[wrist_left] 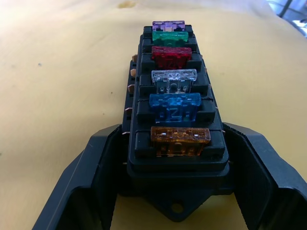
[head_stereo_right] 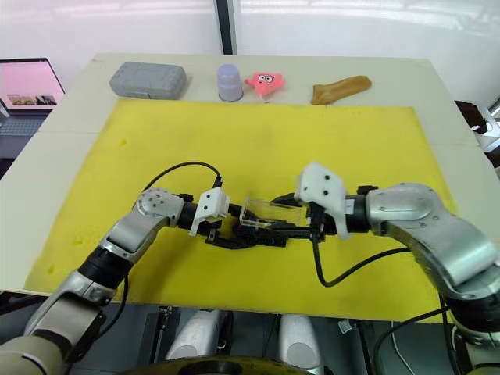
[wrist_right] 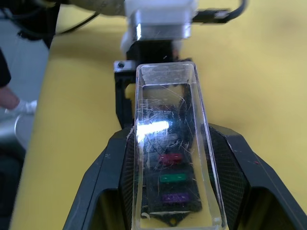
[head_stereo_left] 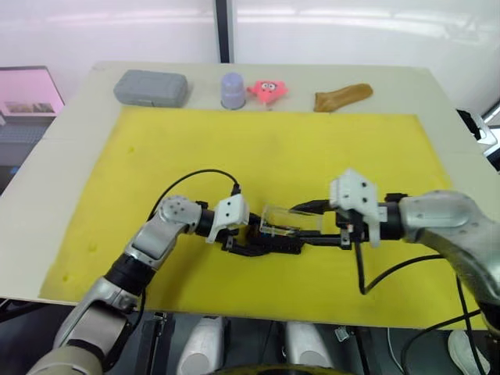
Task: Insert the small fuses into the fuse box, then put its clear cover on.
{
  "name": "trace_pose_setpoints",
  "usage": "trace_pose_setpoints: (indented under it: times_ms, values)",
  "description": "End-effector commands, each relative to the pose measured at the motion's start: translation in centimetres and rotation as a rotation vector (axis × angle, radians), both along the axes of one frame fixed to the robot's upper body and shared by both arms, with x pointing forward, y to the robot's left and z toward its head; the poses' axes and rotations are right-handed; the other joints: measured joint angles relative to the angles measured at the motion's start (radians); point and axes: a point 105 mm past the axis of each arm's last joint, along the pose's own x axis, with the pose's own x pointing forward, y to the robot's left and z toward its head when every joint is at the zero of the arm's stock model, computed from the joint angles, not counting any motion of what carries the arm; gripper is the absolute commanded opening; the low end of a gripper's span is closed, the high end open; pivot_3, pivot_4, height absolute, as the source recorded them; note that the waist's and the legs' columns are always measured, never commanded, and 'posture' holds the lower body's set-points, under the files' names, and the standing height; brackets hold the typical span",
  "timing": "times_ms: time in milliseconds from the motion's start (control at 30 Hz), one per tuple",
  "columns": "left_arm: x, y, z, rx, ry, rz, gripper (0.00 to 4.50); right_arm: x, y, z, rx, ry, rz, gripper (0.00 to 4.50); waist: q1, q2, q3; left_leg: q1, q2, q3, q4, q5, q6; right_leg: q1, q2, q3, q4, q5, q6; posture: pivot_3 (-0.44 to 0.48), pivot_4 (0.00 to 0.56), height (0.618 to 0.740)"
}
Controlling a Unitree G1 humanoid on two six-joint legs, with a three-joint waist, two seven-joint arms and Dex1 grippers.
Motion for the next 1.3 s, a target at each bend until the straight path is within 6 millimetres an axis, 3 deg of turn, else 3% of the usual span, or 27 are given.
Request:
trace_pose_setpoints:
  times_ms: [33,300,533,800,967,1000,1133,1300]
  values:
    - [-0.1,-0.4,-0.1,0.009,-0.009,-0.037,2.60,0.2,0.3,-0.2,-0.040,-0.063,0.056,1.69,0.003,0.000,0.000,0.000,0.000,0.000,0.000,0.000,0.000,0.000,0.000,0.000,0.000,0.000,0.000,0.000,0.150,0.740]
    - [0.4,-0.2,-0.3,0.011,-0.036,-0.029,2.60,1.0,0.9,-1.9,-0.048,-0.025,0.047,1.69,0.002,0.000,0.000,0.000,0.000,-0.001,0.000,0.000,-0.001,0.000,-0.001,-0.001,0.000,0.000,0.000,0.000,0.150,0.740]
    - [0.6,-0.4,-0.2,-0.003,-0.051,0.001,2.60,1.7,-0.2,-3.3,-0.060,-0.015,-0.010,1.69,0.003,0.000,0.000,0.000,-0.001,-0.002,0.001,0.000,-0.001,0.001,-0.001,-0.001,0.000,0.000,0.000,0.000,0.150,0.740]
    - [0.6,-0.6,0.0,-0.008,-0.059,-0.001,2.60,1.6,-0.4,-2.6,-0.011,-0.010,-0.031,1.69,0.003,0.000,0.000,0.000,-0.001,-0.002,0.001,0.000,-0.001,0.001,-0.001,-0.001,0.000,0.001,0.001,0.000,0.150,0.740]
    - [0.5,-0.8,0.2,-0.016,-0.059,-0.005,2.60,1.7,-0.9,-2.6,-0.024,-0.019,-0.061,4.16,0.003,0.000,0.000,0.000,-0.001,-0.002,0.001,0.000,-0.001,0.001,-0.001,-0.001,0.000,0.001,0.001,0.000,0.150,0.740]
    - [0.5,-0.9,0.2,-0.018,-0.059,-0.007,2.60,1.4,-0.9,-2.5,-0.028,-0.020,-0.053,4.47,0.004,0.000,0.000,0.000,-0.001,-0.002,0.001,0.000,-0.001,0.001,-0.001,-0.001,0.000,0.001,0.001,0.000,0.150,0.740]
    - [0.4,-1.1,0.2,-0.020,-0.058,-0.012,2.60,1.2,-0.7,-1.7,-0.009,-0.042,-0.048,4.47,0.003,0.000,0.000,0.000,-0.001,-0.002,0.001,0.000,-0.001,0.001,-0.001,-0.001,0.000,0.001,0.001,0.000,0.150,0.740]
    - [0.4,-1.3,0.2,-0.024,-0.060,-0.014,2.60,2.3,-0.9,-1.4,0.012,-0.044,-0.106,4.47,0.003,0.000,0.000,0.000,-0.001,-0.002,0.001,0.000,-0.001,0.001,-0.001,-0.001,0.000,0.001,0.001,0.000,0.150,0.740]
